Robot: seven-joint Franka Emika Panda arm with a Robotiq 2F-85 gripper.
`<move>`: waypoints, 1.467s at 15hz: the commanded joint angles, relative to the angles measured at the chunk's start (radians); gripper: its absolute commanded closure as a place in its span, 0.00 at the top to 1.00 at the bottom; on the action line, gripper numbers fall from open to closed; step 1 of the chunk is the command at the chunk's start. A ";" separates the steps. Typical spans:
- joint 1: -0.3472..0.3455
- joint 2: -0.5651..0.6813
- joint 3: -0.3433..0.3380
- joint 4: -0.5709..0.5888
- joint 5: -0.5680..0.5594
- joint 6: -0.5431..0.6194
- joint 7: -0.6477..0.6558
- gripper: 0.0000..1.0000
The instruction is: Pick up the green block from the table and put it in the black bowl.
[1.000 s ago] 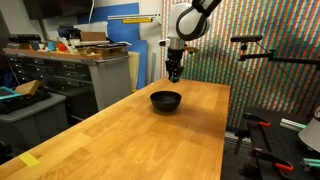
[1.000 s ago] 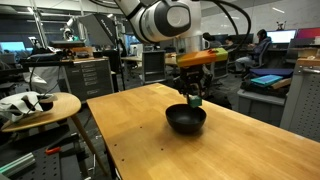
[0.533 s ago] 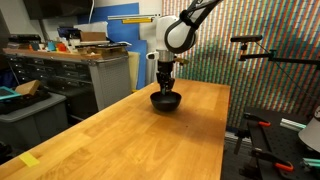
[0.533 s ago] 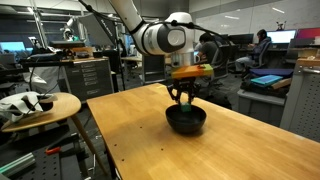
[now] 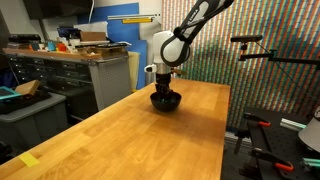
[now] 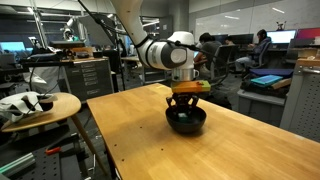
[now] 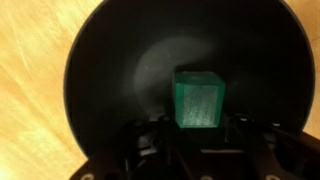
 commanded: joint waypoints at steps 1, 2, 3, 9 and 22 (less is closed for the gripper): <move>-0.022 0.025 0.018 0.040 0.018 -0.018 0.007 0.68; -0.023 0.022 0.015 0.043 0.017 -0.018 0.014 0.75; -0.023 0.015 0.013 0.046 0.016 -0.023 0.020 0.82; -0.004 -0.057 -0.008 0.090 -0.012 -0.088 0.066 1.00; 0.041 -0.289 -0.040 0.127 0.006 -0.416 0.584 1.00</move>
